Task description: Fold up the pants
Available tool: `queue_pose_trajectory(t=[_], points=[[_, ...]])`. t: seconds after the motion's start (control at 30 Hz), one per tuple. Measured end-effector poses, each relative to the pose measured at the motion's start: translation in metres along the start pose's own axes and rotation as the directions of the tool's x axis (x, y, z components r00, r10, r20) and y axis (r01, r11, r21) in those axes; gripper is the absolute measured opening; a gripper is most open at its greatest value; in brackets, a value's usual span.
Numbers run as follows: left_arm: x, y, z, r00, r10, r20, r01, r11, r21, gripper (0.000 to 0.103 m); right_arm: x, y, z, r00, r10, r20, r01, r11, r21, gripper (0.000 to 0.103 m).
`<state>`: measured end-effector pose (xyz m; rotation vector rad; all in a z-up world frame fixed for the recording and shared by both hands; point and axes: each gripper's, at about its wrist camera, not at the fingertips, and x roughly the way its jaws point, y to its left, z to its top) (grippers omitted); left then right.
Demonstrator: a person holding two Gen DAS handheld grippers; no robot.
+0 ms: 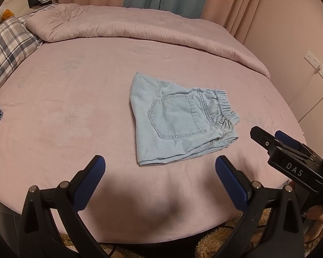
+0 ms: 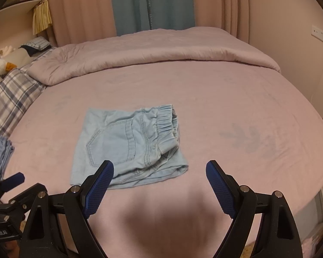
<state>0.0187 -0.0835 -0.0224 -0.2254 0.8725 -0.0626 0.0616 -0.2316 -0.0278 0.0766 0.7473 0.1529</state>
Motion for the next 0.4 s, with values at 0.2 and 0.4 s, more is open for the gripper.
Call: queue_pose_trajectory(t=[0.2, 0.4], points=[[-0.0016, -0.0026, -0.0004, 1.0, 0.0, 0.007, 0.0, 1.0, -0.001, 0.102, 0.0003, -0.0012, -0.0001, 1.0, 0.001, 0.0, -0.001, 1.0, 0.0, 0.087], [-0.0033, -0.003, -0.0001, 1.0, -0.005, 0.012, 0.005, 1.0, -0.002, 0.102, 0.0006, -0.0032, -0.0002, 1.0, 0.0, 0.0, 0.0, 1.0, 0.002, 0.087]])
